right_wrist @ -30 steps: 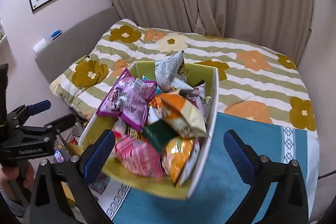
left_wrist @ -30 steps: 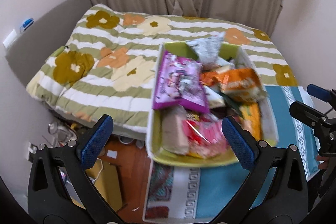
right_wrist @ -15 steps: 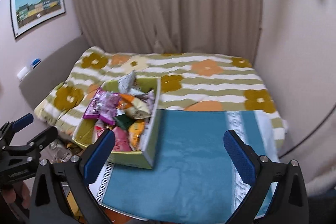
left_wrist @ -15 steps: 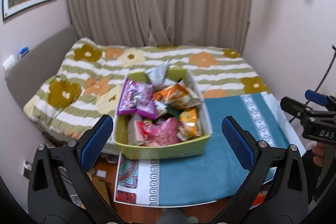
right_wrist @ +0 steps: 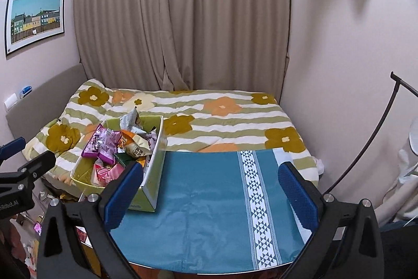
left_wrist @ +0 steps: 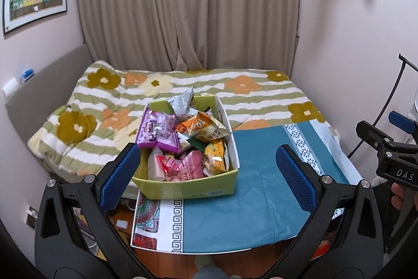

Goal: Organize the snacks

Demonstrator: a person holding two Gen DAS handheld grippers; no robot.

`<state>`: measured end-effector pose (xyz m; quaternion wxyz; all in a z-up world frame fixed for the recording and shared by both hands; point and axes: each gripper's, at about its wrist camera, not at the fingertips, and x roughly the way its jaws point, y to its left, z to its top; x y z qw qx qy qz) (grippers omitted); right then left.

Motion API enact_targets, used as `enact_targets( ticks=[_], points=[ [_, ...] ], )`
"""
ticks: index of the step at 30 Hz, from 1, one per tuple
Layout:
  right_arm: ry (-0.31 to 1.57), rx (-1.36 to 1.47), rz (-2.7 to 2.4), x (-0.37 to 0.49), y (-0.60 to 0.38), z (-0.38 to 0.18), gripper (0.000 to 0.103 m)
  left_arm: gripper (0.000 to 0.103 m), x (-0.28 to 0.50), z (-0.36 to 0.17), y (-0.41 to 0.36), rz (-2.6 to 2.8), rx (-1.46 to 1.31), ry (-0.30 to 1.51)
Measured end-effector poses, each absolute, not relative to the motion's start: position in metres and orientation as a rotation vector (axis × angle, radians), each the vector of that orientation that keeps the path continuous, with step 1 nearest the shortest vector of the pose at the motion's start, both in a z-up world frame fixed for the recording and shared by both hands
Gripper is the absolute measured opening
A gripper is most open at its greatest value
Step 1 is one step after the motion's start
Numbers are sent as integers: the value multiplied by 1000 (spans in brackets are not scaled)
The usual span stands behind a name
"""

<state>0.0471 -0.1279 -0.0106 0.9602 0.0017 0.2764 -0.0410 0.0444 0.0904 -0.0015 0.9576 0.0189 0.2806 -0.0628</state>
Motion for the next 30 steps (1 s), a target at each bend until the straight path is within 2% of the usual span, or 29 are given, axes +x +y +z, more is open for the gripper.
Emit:
enact_targets(
  ticks=[30],
  points=[
    [558, 4, -87, 44, -128, -9, 103, 103, 42, -2, 90, -114, 43, 570]
  ],
)
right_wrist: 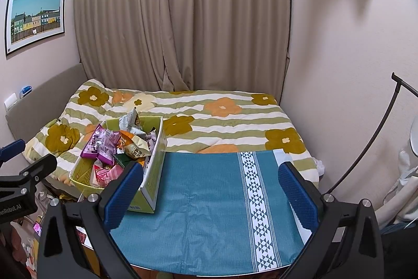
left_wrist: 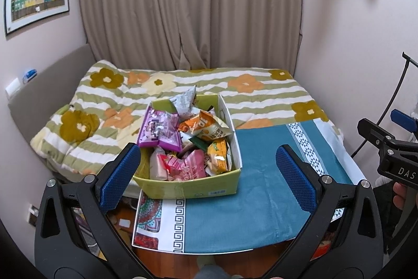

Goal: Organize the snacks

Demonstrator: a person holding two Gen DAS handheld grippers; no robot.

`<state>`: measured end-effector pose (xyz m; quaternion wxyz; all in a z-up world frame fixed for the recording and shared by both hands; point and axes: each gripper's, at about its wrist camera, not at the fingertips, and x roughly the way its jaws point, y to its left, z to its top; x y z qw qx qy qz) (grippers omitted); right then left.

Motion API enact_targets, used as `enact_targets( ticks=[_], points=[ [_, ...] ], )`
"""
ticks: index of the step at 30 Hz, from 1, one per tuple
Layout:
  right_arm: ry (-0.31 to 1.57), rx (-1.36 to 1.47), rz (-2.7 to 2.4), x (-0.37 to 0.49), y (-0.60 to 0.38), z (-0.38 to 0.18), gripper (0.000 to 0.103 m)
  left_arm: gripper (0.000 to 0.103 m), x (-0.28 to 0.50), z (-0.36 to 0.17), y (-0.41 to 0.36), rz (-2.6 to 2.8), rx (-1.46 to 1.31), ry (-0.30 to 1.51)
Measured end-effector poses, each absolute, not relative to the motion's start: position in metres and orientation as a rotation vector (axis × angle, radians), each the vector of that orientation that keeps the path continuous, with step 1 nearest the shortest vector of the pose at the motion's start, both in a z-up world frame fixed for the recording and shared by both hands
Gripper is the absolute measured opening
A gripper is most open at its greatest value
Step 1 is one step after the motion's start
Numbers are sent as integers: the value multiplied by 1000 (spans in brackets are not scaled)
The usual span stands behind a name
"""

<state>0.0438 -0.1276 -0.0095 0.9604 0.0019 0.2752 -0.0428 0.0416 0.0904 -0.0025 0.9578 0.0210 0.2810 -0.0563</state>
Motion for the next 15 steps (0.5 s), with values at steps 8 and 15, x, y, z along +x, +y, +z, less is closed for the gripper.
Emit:
enact_targets(
  ticks=[8, 15],
  points=[
    [559, 3, -83, 44, -128, -10, 103, 103, 41, -1, 92, -99, 43, 568],
    [557, 3, -85, 43, -126, -10, 103, 103, 41, -2, 93, -86, 44, 561]
  ],
)
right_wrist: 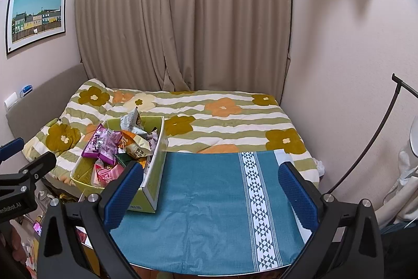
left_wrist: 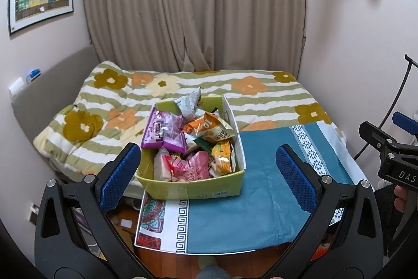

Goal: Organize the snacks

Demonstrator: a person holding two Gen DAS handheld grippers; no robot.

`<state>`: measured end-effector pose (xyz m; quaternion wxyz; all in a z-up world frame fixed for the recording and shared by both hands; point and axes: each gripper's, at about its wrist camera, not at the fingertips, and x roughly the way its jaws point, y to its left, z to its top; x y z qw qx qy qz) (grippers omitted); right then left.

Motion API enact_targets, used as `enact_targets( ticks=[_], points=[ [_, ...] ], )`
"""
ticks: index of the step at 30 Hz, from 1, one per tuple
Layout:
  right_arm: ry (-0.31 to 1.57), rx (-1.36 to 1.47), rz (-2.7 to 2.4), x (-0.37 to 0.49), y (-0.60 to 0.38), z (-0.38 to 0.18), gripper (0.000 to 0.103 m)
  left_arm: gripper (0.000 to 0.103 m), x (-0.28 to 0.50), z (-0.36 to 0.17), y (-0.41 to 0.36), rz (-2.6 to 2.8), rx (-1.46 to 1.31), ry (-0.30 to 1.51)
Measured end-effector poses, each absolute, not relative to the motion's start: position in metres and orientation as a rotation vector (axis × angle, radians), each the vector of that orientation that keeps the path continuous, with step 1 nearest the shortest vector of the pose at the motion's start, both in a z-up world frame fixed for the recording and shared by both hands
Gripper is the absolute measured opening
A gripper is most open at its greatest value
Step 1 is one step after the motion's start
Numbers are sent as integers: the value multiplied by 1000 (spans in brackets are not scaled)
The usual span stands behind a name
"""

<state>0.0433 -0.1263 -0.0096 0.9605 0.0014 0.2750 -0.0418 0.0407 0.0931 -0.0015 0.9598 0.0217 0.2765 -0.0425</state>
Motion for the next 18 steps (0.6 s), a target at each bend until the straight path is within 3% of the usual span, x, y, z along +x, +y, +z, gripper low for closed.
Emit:
enact_targets(
  ticks=[18],
  points=[
    [565, 4, -88, 43, -121, -9, 103, 103, 42, -7, 84, -70, 60, 558]
  ],
)
